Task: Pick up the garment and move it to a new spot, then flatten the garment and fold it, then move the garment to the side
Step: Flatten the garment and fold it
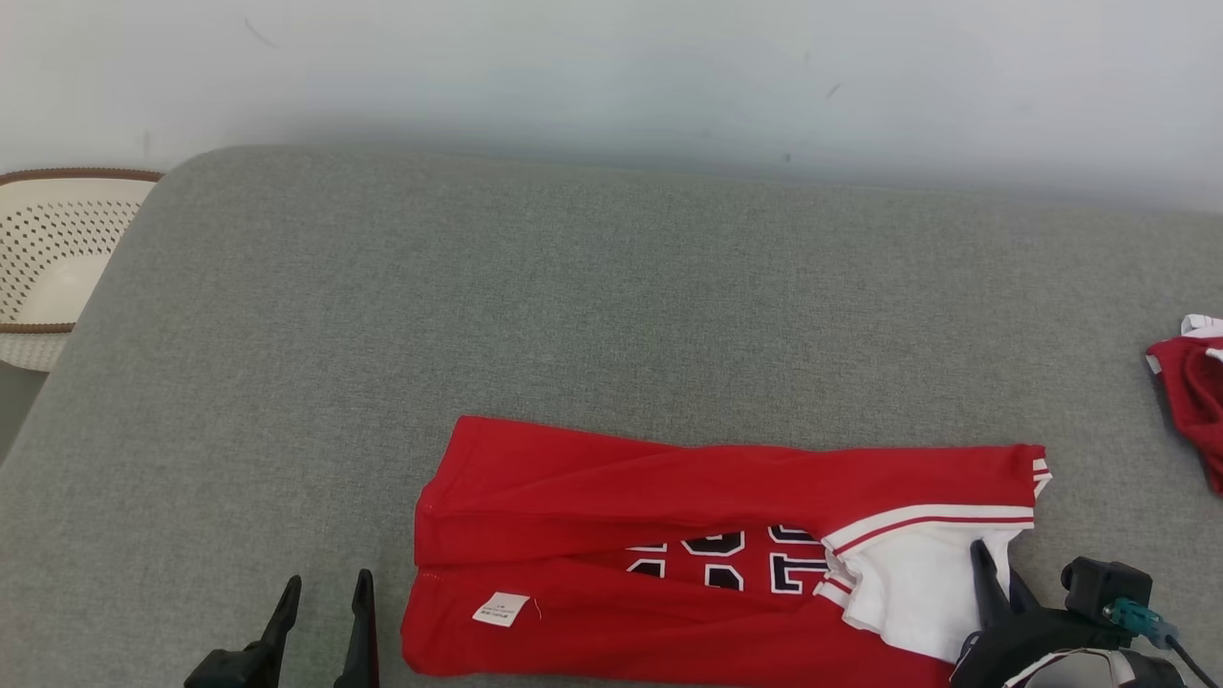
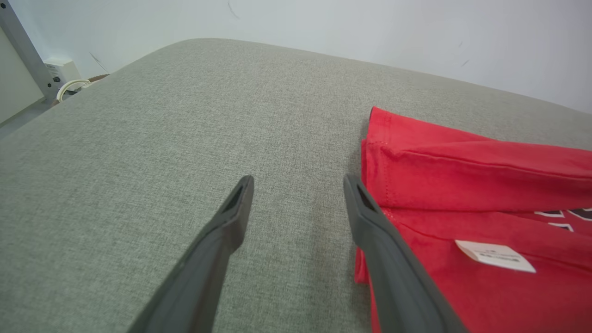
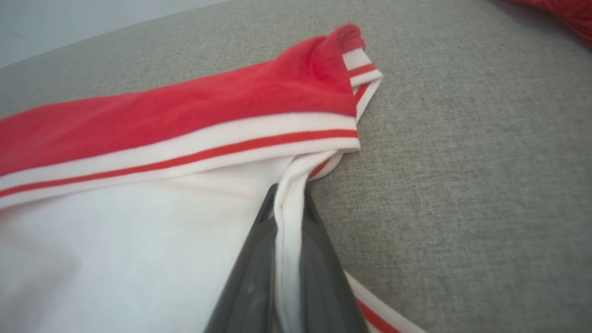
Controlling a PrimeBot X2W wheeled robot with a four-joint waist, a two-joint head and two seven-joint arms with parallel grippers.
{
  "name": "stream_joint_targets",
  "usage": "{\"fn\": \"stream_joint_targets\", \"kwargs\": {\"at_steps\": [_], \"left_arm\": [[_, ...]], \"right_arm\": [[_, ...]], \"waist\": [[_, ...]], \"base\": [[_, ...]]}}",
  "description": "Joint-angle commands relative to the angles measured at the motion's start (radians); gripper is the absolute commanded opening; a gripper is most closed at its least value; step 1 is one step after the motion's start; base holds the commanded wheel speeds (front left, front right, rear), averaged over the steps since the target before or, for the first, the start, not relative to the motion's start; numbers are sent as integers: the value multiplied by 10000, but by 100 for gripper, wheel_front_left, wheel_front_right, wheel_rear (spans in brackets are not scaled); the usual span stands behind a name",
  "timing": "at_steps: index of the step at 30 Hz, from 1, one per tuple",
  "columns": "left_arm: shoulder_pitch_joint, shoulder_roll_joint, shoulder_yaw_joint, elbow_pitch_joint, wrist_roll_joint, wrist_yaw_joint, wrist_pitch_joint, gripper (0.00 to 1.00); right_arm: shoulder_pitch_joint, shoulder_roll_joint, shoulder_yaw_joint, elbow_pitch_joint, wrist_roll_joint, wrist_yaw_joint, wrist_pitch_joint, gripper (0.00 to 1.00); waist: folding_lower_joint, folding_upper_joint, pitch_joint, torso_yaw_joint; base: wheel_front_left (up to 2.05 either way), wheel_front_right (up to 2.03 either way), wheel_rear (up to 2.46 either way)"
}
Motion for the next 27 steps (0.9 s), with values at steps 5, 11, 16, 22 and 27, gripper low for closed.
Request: {"fn": "stream_joint_targets", "kwargs": {"at_steps": [5, 11, 16, 22, 27], "left_arm": [[102, 7, 54, 31, -83, 30, -4, 100], [228, 9, -18, 21, -108, 7, -2, 100], [350, 9, -61, 55, -138, 10, -2, 100], [354, 7, -137, 111, -218, -21, -4, 100], [398, 7, -306, 186, -255, 11, -2, 100]], "right_arm": [[23, -410, -311, -2, 195, -28, 142, 0], [-20, -830, -858, -288, -26, -16, 104, 0], [-147, -1174, -1056, -407, -213, -15, 102, 0], [-364, -1359, -837, -795, -473, -15, 102, 0], [-410, -1189, 158, -1819, -572, -13, 102, 0]], "waist": [[0, 0, -102, -106], [0, 0, -262, -314], [0, 0, -402, -571], [0, 0, -496, -935], [0, 0, -534, -1210]], "base": [[0, 0, 0], [0, 0, 0], [0, 0, 0], [0, 0, 0], [0, 0, 0]]}}
